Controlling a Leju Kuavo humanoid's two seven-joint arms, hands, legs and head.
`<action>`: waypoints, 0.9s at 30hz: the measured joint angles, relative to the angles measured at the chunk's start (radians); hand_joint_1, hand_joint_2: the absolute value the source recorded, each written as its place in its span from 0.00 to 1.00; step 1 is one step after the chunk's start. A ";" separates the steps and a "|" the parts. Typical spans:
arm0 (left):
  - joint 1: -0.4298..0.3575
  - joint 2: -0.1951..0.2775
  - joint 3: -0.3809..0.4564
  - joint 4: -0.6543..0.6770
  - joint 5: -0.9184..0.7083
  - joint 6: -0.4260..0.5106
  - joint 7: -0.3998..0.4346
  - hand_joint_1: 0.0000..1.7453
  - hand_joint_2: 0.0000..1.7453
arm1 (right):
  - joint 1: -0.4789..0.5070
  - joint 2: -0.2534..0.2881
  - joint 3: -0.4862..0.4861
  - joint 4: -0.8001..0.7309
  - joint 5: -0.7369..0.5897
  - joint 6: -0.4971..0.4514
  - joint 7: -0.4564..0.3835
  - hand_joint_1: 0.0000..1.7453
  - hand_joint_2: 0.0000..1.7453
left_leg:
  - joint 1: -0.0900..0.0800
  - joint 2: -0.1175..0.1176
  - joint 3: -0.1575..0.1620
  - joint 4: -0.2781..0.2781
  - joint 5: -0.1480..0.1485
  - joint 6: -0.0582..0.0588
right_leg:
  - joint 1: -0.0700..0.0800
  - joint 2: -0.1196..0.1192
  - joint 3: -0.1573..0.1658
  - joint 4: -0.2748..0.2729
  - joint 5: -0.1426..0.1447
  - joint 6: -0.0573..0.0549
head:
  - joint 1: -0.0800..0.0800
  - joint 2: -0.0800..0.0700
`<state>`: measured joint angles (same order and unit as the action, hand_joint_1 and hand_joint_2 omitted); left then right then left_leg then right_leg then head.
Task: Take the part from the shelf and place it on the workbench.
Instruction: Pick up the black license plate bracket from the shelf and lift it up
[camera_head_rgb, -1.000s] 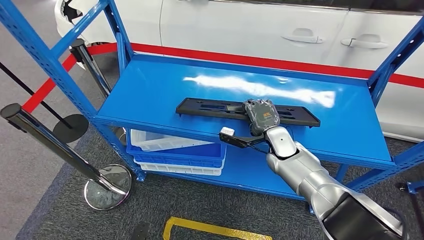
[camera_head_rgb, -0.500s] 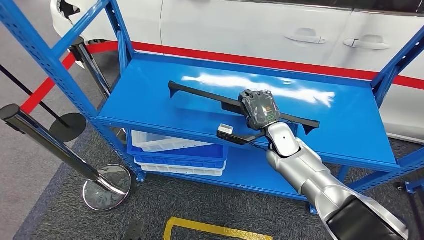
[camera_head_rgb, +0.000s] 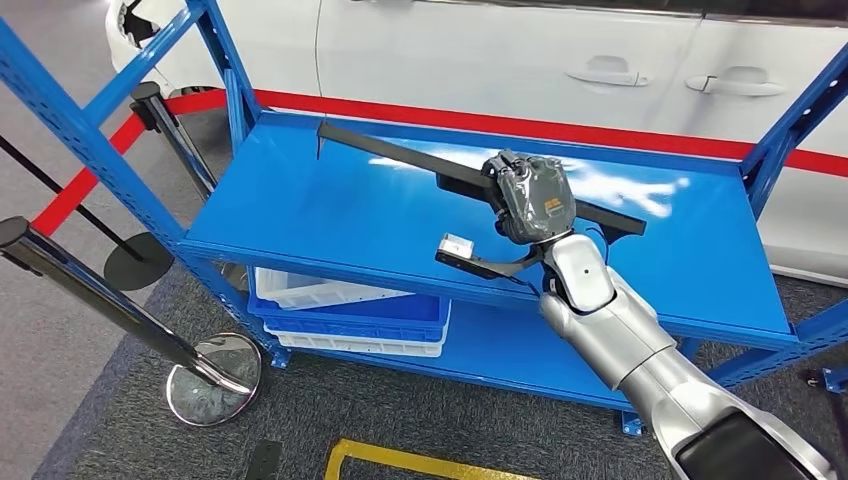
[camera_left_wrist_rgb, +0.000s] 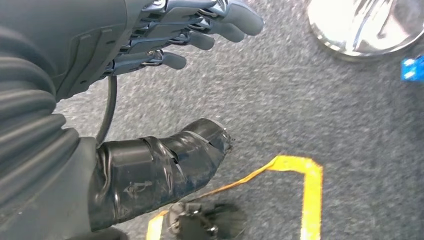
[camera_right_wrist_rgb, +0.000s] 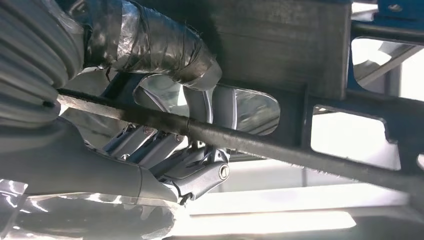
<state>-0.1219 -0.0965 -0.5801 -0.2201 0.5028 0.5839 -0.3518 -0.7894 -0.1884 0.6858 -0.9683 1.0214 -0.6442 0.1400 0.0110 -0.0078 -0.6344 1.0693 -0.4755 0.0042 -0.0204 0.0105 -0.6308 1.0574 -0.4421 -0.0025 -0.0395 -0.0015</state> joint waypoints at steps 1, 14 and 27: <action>0.001 0.000 0.002 0.000 0.008 -0.011 0.003 0.00 1.00 | 0.006 -0.001 -0.011 -0.031 -0.009 -0.005 0.003 1.00 1.00 | 0.001 0.001 -0.018 0.040 -0.023 -0.004 | -0.001 0.000 0.002 -0.003 0.001 -0.005 | -0.002 0.000; 0.026 0.012 0.000 0.000 -0.041 -0.068 0.078 0.00 1.00 | 0.236 -0.002 -0.106 -0.606 -0.388 -0.002 -0.095 1.00 1.00 | -0.015 0.000 0.014 -0.043 0.043 0.028 | 0.014 0.002 0.017 -0.009 -0.005 0.001 | -0.004 0.000; 0.025 0.045 -0.050 0.000 -0.104 -0.091 0.142 0.00 1.00 | 0.397 -0.004 -0.106 -1.012 -0.520 0.100 -0.203 1.00 1.00 | -0.007 0.002 -0.057 -0.036 0.113 0.010 | 0.002 0.004 0.123 -0.007 -0.098 0.018 | -0.004 0.000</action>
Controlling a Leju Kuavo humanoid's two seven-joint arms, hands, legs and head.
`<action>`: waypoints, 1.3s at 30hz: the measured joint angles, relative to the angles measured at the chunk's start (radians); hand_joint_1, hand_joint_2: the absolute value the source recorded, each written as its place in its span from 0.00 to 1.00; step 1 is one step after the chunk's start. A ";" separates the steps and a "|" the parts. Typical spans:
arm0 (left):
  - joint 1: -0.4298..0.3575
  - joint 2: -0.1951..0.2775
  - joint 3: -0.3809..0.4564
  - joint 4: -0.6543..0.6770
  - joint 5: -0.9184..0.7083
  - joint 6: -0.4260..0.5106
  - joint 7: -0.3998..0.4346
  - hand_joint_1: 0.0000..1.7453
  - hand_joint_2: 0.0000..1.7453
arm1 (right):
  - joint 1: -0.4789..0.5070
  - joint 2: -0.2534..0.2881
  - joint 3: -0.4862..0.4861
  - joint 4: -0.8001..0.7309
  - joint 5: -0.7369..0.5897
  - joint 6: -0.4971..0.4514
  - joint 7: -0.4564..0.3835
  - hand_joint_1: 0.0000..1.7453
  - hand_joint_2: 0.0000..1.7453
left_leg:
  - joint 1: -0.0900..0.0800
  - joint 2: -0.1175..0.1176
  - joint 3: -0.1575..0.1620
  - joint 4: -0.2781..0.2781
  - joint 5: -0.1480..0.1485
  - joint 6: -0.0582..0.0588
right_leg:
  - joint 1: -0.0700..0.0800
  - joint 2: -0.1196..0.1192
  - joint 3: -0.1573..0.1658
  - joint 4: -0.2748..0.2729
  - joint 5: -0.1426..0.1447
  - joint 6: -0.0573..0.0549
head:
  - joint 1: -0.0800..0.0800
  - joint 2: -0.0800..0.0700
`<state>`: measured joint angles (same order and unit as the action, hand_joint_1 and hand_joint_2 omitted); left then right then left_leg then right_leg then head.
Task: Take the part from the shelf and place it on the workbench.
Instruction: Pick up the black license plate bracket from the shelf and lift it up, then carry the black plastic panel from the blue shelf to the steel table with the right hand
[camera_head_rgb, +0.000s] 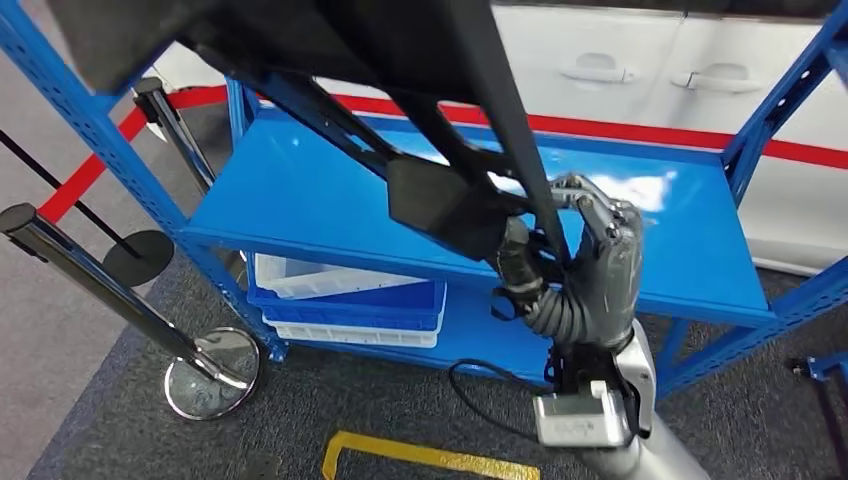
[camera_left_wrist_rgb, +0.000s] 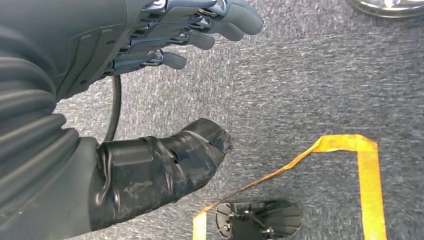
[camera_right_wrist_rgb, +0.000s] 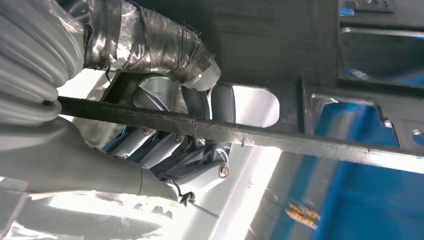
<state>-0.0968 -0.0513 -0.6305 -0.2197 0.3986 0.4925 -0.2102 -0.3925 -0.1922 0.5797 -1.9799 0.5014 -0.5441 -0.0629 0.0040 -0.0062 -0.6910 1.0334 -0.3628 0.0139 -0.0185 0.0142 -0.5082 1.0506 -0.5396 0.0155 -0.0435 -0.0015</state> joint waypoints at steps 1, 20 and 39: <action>0.000 0.003 -0.004 0.000 -0.002 -0.002 0.005 0.00 1.00 | 0.008 0.000 0.000 -0.018 -0.003 0.006 -0.004 1.00 1.00 | 0.001 -0.001 0.000 -0.001 0.007 -0.006 | 0.002 0.002 -0.005 0.001 0.008 -0.008 | 0.000 0.000; -0.012 0.029 -0.035 0.000 0.014 0.006 0.010 0.00 1.00 | 0.061 0.000 0.001 -0.130 -0.140 0.033 -0.072 1.00 1.00 | -0.019 0.009 0.188 -0.078 -0.114 0.046 | 0.009 -0.012 -0.185 0.020 0.112 -0.020 | -0.014 0.000; -0.005 0.030 -0.036 0.000 0.029 0.016 0.002 0.00 1.00 | 0.062 0.004 0.000 -0.122 -0.182 0.028 -0.078 1.00 1.00 | 0.009 0.006 -0.053 0.262 -0.219 -0.027 | 0.007 -0.014 -0.113 0.004 0.096 -0.051 | -0.018 0.000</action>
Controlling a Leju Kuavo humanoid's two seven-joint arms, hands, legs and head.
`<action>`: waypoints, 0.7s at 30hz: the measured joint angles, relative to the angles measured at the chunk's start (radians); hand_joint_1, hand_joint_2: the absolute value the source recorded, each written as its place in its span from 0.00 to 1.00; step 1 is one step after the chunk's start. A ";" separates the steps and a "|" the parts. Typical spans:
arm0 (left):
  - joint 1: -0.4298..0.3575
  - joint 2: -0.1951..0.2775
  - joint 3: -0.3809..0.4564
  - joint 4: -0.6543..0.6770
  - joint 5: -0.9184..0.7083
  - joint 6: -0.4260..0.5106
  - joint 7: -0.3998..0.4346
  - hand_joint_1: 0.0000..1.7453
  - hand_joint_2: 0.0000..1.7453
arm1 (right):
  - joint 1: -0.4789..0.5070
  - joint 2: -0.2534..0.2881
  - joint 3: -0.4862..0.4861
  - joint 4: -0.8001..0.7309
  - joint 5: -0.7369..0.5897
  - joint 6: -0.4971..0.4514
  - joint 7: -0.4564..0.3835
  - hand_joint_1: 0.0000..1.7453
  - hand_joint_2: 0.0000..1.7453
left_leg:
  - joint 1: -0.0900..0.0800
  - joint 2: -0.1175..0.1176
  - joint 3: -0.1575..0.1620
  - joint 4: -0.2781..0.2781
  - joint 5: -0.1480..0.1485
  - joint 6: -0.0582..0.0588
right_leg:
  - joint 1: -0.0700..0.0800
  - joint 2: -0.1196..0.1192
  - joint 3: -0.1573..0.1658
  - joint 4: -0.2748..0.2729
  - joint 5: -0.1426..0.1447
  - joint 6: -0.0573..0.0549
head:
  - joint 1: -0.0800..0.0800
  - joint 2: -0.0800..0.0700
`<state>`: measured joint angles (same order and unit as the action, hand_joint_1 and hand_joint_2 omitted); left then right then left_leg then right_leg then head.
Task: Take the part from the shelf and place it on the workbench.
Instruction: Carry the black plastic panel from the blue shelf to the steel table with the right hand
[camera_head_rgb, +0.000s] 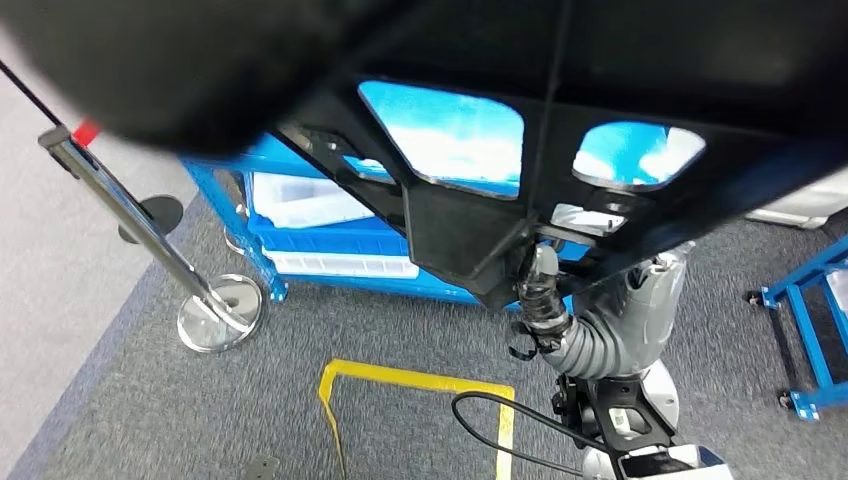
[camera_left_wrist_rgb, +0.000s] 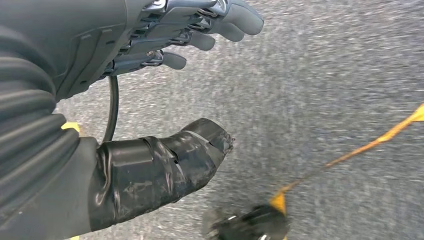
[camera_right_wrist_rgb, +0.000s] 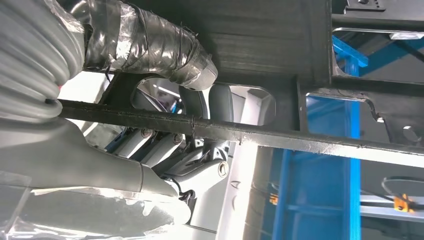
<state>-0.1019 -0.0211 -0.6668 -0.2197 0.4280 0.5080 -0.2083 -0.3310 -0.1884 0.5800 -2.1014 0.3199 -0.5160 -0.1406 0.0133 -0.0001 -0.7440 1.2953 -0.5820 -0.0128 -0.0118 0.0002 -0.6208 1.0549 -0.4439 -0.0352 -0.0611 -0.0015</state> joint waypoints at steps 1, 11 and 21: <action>0.000 0.000 0.000 0.000 0.002 0.000 0.000 0.00 1.00 | 0.001 0.000 0.000 0.002 -0.001 -0.002 0.000 1.00 1.00 | 0.000 0.000 0.014 0.019 0.014 0.002 | 0.003 0.000 -0.018 0.001 0.013 0.000 | 0.000 0.000; -0.008 0.002 0.000 0.000 0.003 0.003 -0.001 0.00 1.00 | 0.008 -0.001 -0.004 0.011 -0.001 -0.005 0.000 1.00 1.00 | -0.024 0.007 0.249 -0.328 0.089 0.059 | -0.002 -0.001 -0.086 0.002 0.061 0.040 | -0.005 0.000; -0.004 0.001 0.000 0.000 0.004 0.008 -0.003 0.00 1.00 | 0.009 -0.001 -0.005 0.017 0.003 -0.002 0.004 1.00 1.00 | -0.016 0.012 0.072 -0.269 0.194 0.042 | -0.008 0.002 0.084 0.039 -0.070 0.056 | 0.000 0.000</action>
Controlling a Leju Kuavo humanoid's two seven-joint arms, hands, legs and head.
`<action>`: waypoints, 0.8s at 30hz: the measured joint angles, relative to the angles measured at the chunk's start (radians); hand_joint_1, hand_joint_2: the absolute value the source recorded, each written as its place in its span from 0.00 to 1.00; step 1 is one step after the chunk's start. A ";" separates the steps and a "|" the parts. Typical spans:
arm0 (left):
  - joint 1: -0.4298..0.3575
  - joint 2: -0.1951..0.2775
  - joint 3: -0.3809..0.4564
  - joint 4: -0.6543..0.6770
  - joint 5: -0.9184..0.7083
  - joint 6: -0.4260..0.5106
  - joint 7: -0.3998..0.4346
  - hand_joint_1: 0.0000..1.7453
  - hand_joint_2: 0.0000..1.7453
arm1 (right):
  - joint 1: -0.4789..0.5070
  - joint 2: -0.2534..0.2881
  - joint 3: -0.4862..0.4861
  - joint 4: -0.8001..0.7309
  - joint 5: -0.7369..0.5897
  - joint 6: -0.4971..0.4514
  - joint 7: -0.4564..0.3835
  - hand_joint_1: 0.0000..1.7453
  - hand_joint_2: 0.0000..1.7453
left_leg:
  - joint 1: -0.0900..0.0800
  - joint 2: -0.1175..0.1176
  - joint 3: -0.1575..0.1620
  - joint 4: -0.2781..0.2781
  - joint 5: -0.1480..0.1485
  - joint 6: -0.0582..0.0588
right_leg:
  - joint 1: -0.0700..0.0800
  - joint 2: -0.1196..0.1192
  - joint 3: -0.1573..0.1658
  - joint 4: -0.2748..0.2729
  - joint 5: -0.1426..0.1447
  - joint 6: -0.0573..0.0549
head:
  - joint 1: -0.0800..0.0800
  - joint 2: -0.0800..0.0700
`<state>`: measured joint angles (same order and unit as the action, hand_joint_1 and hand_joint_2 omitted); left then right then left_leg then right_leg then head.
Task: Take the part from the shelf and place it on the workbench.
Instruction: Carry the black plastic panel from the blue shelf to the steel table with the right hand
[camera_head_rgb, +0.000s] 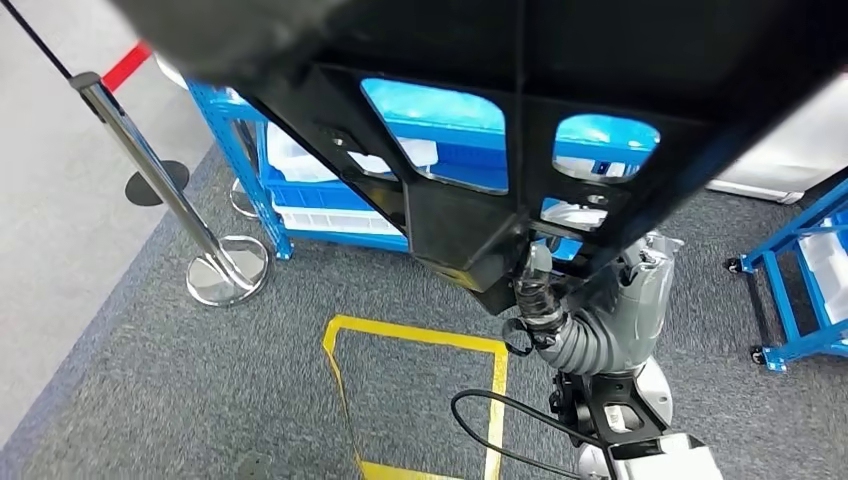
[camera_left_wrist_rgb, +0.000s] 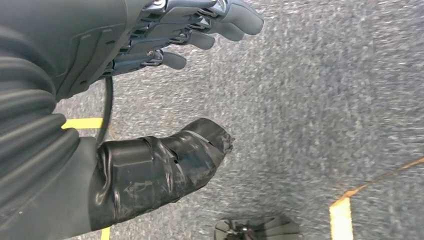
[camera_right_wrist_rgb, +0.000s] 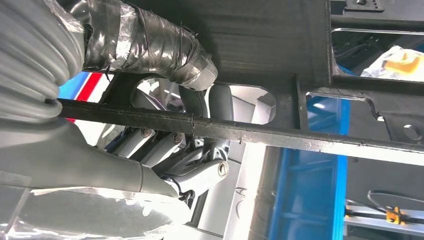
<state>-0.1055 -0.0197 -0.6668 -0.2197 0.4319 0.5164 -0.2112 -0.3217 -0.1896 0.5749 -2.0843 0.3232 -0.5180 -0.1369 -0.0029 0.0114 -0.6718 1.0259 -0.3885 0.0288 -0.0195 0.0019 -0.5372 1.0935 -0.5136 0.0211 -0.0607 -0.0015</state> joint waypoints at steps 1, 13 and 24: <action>0.001 0.000 0.000 0.000 0.001 0.003 -0.001 0.00 1.00 | -0.001 0.000 0.000 0.000 0.002 0.001 0.001 1.00 1.00 | -0.001 -0.001 -0.007 0.008 0.006 -0.005 | 0.003 0.002 0.019 -0.032 -0.018 -0.006 | 0.001 0.000; 0.004 -0.002 0.000 0.000 0.014 0.022 0.032 0.00 1.00 | -0.008 0.001 0.000 0.011 0.036 -0.004 0.016 1.00 1.00 | 0.012 0.008 -0.006 0.180 -0.096 -0.033 | 0.009 -0.040 -0.069 -0.039 0.053 -0.046 | -0.003 0.000; -0.014 -0.007 -0.029 0.000 -0.029 0.006 0.057 0.00 1.00 | -0.023 0.003 0.000 0.018 0.001 0.028 0.009 1.00 1.00 | -0.007 -0.023 0.107 -0.029 -0.073 0.022 | 0.006 -0.011 -0.169 0.181 -0.057 -0.014 | 0.000 0.000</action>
<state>-0.1199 -0.0264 -0.6954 -0.2197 0.4031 0.5221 -0.1545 -0.3447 -0.1867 0.5754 -2.0659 0.3243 -0.4897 -0.1281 -0.0099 -0.0112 -0.5643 0.9974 -0.4612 0.0503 -0.0139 -0.0092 -0.7060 1.2747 -0.5701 0.0074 -0.0611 -0.0015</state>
